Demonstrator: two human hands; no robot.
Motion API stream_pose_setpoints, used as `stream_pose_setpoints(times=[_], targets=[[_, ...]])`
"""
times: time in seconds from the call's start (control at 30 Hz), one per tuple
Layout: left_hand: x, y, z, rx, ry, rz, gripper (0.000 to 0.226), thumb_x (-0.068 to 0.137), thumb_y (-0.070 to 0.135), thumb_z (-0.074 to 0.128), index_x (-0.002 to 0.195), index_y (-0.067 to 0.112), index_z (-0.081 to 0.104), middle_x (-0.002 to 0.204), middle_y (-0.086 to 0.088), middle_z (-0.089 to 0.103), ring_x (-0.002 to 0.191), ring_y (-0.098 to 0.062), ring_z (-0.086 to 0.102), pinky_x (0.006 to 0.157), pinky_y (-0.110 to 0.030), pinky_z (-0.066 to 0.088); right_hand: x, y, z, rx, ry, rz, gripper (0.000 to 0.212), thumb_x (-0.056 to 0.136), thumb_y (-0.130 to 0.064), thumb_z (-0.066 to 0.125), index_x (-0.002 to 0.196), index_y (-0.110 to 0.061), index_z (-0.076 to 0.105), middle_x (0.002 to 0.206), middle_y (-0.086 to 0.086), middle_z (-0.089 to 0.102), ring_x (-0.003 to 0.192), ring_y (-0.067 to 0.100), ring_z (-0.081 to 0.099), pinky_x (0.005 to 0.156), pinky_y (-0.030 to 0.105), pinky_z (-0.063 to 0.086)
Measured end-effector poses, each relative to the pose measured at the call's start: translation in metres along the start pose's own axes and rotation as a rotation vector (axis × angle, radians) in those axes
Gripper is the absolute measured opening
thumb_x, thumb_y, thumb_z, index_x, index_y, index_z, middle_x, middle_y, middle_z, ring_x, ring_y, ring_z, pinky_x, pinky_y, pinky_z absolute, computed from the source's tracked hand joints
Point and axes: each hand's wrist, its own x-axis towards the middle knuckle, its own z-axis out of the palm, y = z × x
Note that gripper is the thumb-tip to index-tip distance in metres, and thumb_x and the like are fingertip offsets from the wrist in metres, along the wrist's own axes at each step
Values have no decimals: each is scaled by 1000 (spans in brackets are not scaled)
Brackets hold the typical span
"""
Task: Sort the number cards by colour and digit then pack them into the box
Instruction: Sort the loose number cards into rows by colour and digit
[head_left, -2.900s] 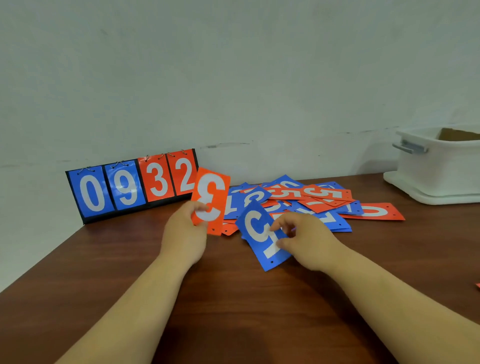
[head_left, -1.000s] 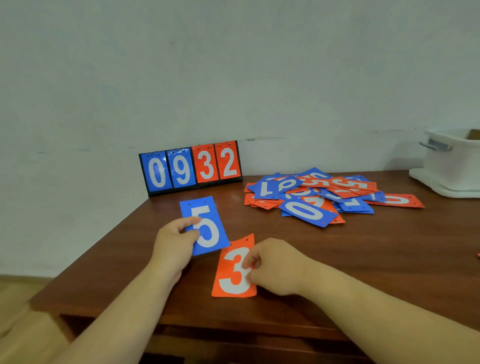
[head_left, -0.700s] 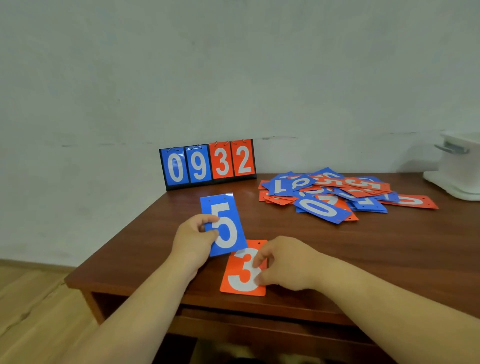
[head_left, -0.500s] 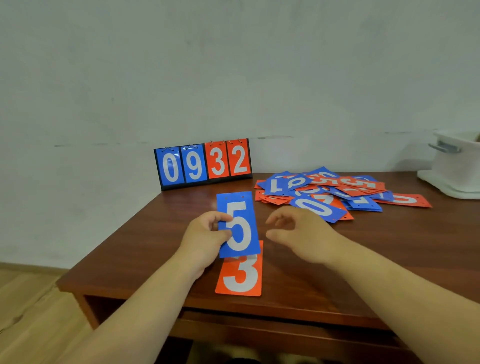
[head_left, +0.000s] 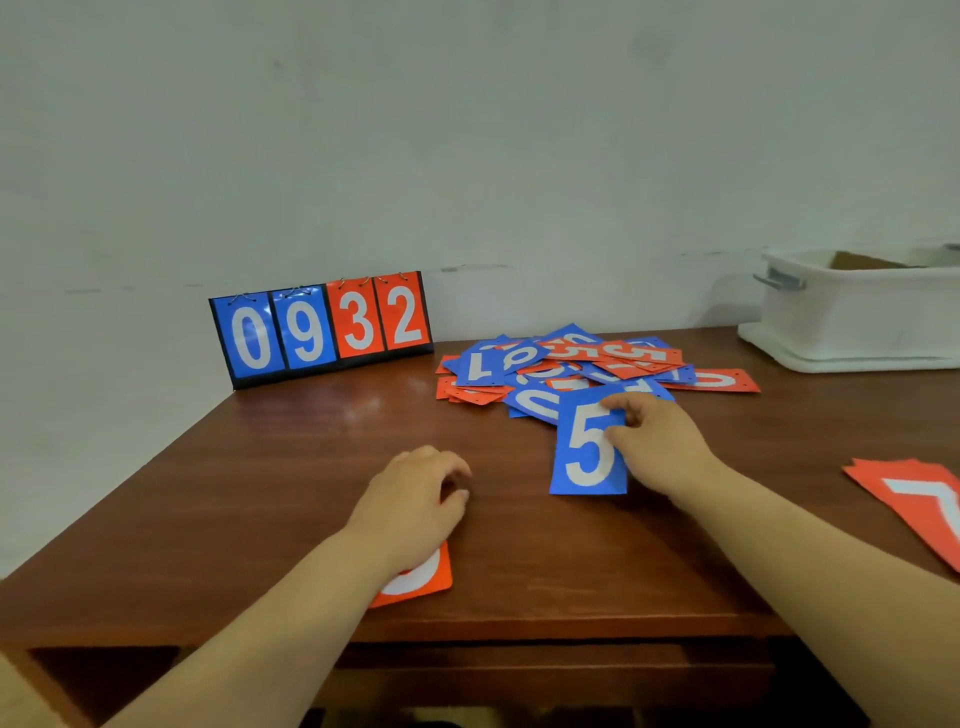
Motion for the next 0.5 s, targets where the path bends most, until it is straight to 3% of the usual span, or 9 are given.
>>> stream_pose_setpoints(times=[0.07,0.2,0.33,0.5], targets=[[1,0,2,0,12,-2,19,95,38,59,113,39,64,110,15,56,110,-11,52,97,-37,48,7,15,-13,-89,9,30,41,92,-10,55,128,-29,62,107,-1,64,83,13,60,66,24,43],[4,3,2,32,-33,8,21,97,41,56,117,40,63,114,14,55,112,-10,50,99,-37,48,17,30,-26,-279,-57,52,50,92,-10,52,140,-25,54,138,4,56,116,21,57,83,25,42],[4,8,0,-5,-84,41,19,98,39,57,116,42,63,114,15,54,111,-8,49,99,-34,47,21,30,-27,-410,-142,0,54,96,-7,50,147,-24,47,153,1,45,134,22,48,98,28,43],[7,17,-4,-34,-122,49,17,97,37,61,113,42,64,109,18,54,103,-5,55,91,-26,50,24,29,-32,-554,-172,20,59,97,-13,51,153,-21,37,157,2,39,141,24,41,107,31,40]])
